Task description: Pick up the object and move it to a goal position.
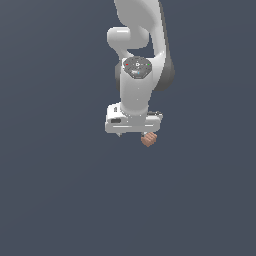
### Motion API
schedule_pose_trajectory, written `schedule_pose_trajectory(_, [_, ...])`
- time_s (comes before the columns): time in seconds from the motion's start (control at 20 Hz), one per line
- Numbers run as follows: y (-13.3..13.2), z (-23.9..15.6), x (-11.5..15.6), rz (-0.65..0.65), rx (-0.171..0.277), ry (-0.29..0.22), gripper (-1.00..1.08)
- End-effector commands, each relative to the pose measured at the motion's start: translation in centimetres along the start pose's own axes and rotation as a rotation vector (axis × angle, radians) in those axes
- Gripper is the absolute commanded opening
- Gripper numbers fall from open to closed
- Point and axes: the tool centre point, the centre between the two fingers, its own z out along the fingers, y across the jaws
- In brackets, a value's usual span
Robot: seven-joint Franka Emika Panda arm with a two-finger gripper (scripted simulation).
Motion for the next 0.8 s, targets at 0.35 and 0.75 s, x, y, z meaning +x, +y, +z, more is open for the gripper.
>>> schedule_pose_trajectory(0.35, [3.2, 0.3, 0.2, 0.038, -0.021, 0.005, 1.0])
schedule_pose_trajectory(0.75, [3.5, 0.6, 0.1, 0.031, -0.024, 0.006, 1.0])
